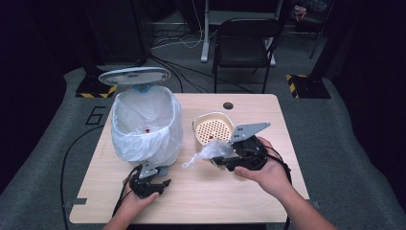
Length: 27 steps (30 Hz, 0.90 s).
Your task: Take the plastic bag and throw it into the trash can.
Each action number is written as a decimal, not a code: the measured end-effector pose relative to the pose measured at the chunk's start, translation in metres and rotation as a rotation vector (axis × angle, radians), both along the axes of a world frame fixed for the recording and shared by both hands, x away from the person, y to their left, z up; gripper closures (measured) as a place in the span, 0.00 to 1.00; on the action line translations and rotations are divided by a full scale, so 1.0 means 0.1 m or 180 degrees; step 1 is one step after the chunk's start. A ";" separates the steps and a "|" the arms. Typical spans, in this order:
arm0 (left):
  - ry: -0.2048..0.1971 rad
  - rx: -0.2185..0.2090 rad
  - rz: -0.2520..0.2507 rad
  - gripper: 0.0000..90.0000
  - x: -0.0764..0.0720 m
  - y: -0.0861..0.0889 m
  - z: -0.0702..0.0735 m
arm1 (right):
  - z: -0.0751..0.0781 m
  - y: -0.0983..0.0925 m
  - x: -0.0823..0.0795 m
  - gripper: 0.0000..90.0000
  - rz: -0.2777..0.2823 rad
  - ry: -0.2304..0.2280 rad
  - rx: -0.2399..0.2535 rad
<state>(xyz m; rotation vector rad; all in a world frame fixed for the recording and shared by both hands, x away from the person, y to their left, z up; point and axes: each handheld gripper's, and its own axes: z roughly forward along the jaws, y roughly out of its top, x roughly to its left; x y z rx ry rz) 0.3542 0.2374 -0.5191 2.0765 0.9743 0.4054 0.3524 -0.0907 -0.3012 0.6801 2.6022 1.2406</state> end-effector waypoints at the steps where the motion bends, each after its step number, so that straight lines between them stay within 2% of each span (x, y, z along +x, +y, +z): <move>1: -0.0002 0.0005 -0.0001 0.41 0.00 0.00 0.00 | 0.03 0.03 0.03 0.68 0.0019 -0.0010 -0.0003; 8: 0.0009 0.0016 0.0007 0.41 0.00 0.00 0.00 | 0.18 0.19 0.19 0.68 0.0030 -0.0011 0.0076; 10: -0.0026 0.0067 -0.0027 0.41 0.01 0.01 0.01 | 0.22 0.23 0.22 0.68 0.0049 -0.0028 0.0096; 11: 0.0011 0.0015 0.0006 0.41 0.00 0.00 0.00 | 0.24 0.25 0.24 0.68 0.0048 -0.0043 0.0096; 13: 0.0006 0.0024 0.0001 0.41 0.00 0.00 0.00 | 0.28 0.29 0.28 0.68 0.0051 -0.0056 0.0098; 27: -0.0008 0.0006 -0.0007 0.41 0.00 -0.01 0.00 | 0.41 0.54 0.57 0.68 0.0083 -0.0081 0.0097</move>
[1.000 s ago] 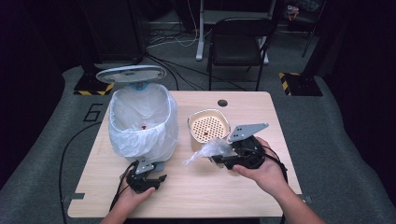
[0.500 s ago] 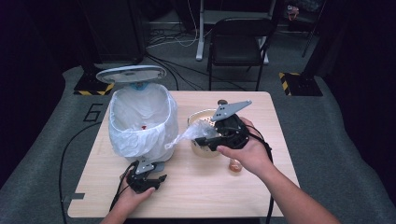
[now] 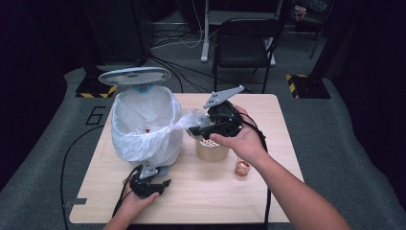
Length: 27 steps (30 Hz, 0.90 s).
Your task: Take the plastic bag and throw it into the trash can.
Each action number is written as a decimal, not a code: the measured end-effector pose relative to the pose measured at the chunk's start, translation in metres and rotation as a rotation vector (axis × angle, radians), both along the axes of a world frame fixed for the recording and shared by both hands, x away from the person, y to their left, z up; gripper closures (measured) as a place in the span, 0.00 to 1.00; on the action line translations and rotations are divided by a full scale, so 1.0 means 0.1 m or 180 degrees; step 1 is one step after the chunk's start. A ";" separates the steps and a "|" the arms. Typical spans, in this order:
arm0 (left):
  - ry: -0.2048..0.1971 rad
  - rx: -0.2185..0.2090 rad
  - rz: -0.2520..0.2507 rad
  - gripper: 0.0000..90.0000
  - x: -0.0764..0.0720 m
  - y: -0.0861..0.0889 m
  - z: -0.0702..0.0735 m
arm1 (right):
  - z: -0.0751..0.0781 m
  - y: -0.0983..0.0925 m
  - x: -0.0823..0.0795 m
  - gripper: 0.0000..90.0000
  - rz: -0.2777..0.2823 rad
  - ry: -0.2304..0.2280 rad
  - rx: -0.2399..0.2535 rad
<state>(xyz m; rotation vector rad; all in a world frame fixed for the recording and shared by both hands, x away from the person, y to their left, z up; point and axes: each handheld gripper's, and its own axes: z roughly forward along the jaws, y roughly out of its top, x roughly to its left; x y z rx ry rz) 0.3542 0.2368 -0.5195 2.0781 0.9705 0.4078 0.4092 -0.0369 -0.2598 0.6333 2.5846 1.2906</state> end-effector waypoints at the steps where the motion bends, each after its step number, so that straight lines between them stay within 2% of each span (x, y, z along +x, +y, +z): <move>1: 0.0014 0.0014 0.0006 0.41 0.00 0.00 0.01 | 0.00 0.02 0.03 0.68 -0.0005 0.0004 0.0006; 12: 0.0036 0.0048 -0.0011 0.41 0.00 0.01 0.01 | 0.07 0.22 0.26 0.68 -0.0078 -0.0034 0.0036; 13: 0.0008 -0.0056 0.0055 0.41 -0.01 -0.02 0.00 | 0.08 0.24 0.27 0.68 -0.0097 -0.0025 0.0047; 20: 0.0003 -0.0076 0.0065 0.41 0.00 -0.02 0.00 | 0.09 0.43 0.36 0.68 -0.0097 -0.0063 0.0005; 24: 0.0005 -0.0070 0.0061 0.41 0.00 -0.02 0.00 | 0.09 0.56 0.40 0.68 -0.0090 -0.0055 0.0028; 25: 0.0020 0.0027 0.0011 0.41 0.00 0.01 0.01 | 0.09 0.59 0.41 0.68 -0.0079 -0.0059 0.0033; 26: 0.0025 0.0038 0.0008 0.41 0.00 0.01 0.01 | 0.09 0.61 0.42 0.68 -0.0076 -0.0058 0.0037; 27: 0.0005 -0.0069 0.0052 0.41 0.00 -0.01 0.00 | 0.09 0.64 0.42 0.68 -0.0075 -0.0049 0.0040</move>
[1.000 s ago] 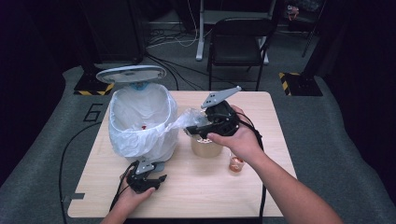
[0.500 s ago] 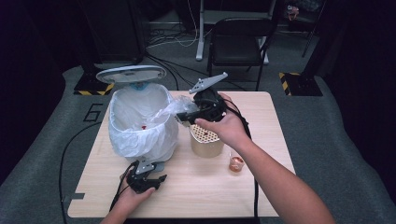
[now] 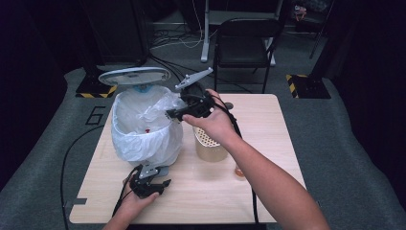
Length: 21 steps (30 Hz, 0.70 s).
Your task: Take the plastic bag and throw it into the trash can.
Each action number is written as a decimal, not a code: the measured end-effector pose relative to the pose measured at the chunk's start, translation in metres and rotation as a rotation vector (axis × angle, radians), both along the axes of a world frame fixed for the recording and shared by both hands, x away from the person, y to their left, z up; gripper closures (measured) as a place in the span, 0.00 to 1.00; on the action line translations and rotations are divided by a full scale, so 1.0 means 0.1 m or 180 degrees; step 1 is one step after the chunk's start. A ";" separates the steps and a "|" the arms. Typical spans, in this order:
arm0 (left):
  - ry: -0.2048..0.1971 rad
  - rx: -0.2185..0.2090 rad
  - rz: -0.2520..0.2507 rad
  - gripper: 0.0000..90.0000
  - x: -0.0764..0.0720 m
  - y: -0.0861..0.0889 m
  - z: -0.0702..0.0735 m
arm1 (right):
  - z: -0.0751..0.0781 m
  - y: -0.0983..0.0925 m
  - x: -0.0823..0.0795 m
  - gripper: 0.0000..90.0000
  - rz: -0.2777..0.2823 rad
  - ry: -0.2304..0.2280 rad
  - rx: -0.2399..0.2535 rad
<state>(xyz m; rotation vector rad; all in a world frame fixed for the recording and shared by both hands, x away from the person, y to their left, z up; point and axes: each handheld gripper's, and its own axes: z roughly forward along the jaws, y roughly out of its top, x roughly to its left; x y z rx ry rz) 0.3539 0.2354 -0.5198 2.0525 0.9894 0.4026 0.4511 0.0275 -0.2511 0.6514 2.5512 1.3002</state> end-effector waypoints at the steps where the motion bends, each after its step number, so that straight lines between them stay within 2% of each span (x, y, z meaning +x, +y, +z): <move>1: 0.0022 0.0022 -0.0013 0.41 0.00 0.00 0.01 | 0.00 0.03 0.01 0.68 0.0008 0.0011 0.0011; 8: 0.0033 0.0042 -0.0019 0.41 0.00 0.00 0.01 | -0.06 0.21 0.06 0.68 0.0023 0.0014 -0.0003; 9: 0.0049 0.0141 -0.0061 0.41 0.00 0.03 0.02 | -0.07 0.24 0.06 0.68 0.0020 0.0035 -0.0014; 10: 0.0049 0.0143 -0.0062 0.41 0.00 0.03 0.02 | -0.08 0.26 0.08 0.68 0.0017 0.0020 -0.0005; 14: 0.0051 0.0136 -0.0062 0.41 0.00 0.03 0.02 | -0.11 0.35 0.10 0.68 0.0008 0.0014 0.0003; 15: 0.0035 0.0042 -0.0019 0.41 0.00 0.00 0.01 | -0.12 0.37 0.11 0.68 0.0012 -0.0006 0.0008; 21: 0.0055 0.0051 -0.0032 0.41 0.00 0.01 0.02 | -0.18 0.48 0.15 0.67 0.0007 -0.0017 -0.0008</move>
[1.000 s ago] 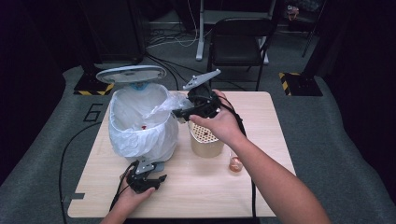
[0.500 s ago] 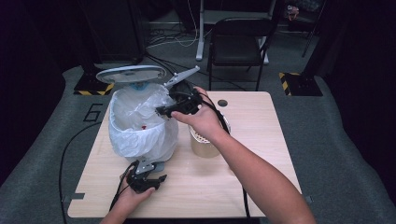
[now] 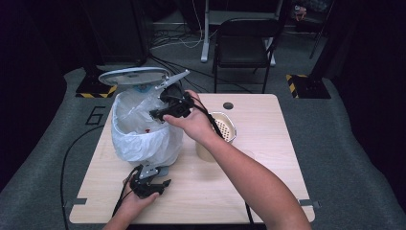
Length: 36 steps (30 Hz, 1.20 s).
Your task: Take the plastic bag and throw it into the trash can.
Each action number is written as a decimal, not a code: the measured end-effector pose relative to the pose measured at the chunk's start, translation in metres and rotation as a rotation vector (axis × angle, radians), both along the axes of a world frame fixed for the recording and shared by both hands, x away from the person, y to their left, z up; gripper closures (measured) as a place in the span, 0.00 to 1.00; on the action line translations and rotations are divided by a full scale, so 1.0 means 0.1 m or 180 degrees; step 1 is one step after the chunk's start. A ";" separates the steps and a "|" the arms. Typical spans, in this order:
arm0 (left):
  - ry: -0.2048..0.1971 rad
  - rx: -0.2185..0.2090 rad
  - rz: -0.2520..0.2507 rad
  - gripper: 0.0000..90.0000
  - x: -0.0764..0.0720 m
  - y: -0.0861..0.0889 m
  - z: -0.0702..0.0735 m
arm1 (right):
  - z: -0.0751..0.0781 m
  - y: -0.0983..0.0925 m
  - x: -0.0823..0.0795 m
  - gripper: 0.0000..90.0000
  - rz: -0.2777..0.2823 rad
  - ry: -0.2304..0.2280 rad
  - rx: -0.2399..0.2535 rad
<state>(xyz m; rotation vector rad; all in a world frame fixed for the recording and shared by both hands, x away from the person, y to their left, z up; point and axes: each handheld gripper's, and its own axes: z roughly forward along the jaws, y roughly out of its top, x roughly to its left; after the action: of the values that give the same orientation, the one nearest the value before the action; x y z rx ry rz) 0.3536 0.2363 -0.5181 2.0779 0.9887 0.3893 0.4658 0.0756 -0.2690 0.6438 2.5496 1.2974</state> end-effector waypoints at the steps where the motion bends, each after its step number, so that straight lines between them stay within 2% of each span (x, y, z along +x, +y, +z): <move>1: 0.0000 -0.0003 0.0001 0.41 0.00 0.00 0.00 | -0.01 0.01 0.01 0.67 0.0014 -0.0010 0.0009; 3: -0.0002 0.0001 0.0000 0.41 0.00 0.00 0.00 | -0.01 0.04 0.02 0.67 -0.0019 0.0004 0.0024; 4: 0.0010 0.0109 -0.0055 0.41 0.00 0.02 0.01 | -0.01 0.05 0.02 0.67 -0.0026 0.0009 0.0035; 7: 0.0007 0.0105 -0.0064 0.41 0.00 0.02 0.01 | -0.01 0.08 0.04 0.67 -0.0034 -0.0036 0.0055; 13: 0.0005 0.0103 -0.0063 0.41 0.00 0.02 0.01 | -0.03 0.15 0.07 0.66 -0.0094 -0.0011 0.0087; 20: 0.0009 0.0106 -0.0054 0.41 0.00 0.02 0.01 | -0.05 0.23 0.09 0.66 -0.0122 -0.0063 0.0130; 21: -0.0006 -0.0005 0.0003 0.41 0.00 0.00 0.00 | -0.05 0.24 0.10 0.66 -0.0124 -0.0068 0.0142; 27: -0.0004 -0.0004 0.0003 0.41 0.00 0.00 0.00 | -0.07 0.29 0.13 0.66 -0.0163 -0.0072 0.0169; 28: 0.0009 0.0103 -0.0051 0.41 0.00 0.02 0.01 | -0.08 0.30 0.13 0.66 -0.0184 -0.0073 0.0179; 35: -0.0001 0.0117 -0.0054 0.41 0.00 0.02 0.01 | -0.12 0.37 0.17 0.65 -0.0253 -0.0089 0.0158; 36: -0.0022 0.0052 -0.0023 0.41 0.00 0.00 0.00 | -0.12 0.38 0.18 0.65 -0.0251 -0.0110 0.0151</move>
<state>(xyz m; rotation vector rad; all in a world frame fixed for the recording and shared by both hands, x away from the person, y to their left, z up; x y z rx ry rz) 0.3533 0.2365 -0.5181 2.0929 0.9769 0.4019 0.4833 0.1135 -0.2813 0.7174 2.4469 1.3346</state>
